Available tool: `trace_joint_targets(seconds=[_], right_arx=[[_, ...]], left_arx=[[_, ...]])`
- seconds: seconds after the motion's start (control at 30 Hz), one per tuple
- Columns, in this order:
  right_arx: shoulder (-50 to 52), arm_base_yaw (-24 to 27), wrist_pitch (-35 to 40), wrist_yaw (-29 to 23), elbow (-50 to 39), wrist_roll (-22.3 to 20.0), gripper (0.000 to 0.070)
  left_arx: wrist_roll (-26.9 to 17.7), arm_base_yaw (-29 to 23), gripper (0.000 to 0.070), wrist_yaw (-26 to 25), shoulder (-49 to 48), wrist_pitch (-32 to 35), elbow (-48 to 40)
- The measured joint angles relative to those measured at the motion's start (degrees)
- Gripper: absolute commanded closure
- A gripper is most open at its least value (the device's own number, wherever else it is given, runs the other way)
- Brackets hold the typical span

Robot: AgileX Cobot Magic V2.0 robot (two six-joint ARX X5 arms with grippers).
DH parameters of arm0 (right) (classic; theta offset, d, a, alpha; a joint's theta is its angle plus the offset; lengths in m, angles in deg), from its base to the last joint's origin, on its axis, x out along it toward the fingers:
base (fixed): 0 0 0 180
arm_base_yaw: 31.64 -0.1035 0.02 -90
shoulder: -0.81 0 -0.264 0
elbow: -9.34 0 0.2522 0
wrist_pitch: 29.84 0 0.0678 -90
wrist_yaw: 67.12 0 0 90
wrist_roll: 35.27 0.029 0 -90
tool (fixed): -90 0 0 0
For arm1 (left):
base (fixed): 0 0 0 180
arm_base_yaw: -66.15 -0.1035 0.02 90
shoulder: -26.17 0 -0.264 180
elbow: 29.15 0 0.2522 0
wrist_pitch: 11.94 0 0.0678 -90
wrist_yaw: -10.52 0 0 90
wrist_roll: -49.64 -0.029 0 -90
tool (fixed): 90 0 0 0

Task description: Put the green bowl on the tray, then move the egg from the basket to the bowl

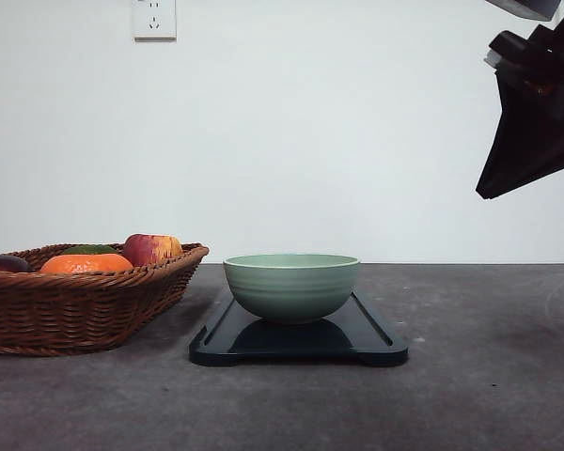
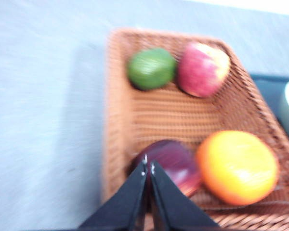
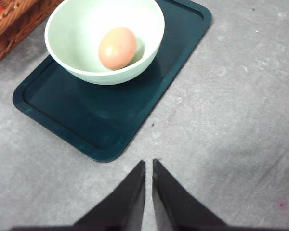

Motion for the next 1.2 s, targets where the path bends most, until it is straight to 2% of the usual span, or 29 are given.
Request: trace_joint_targets(seconds=[0.2, 0.37, 1.2], right_arx=[[0.0, 0.0, 0.0, 0.0, 0.0, 0.0, 0.0683], [0.0, 0.0, 0.0, 0.0, 0.0, 0.0, 0.0683], [0.0, 0.0, 0.0, 0.0, 0.0, 0.0, 0.0683]], left_arx=[[0.0, -4.1, 0.0700, 0.0, -14.8, 0.1, -8.7], [0.0, -5.5, 0.0700, 0.0, -21.2, 0.2, -11.9], [-1.5, -5.7, 0.0700, 0.0, -24.3, 0.1, -12.7]])
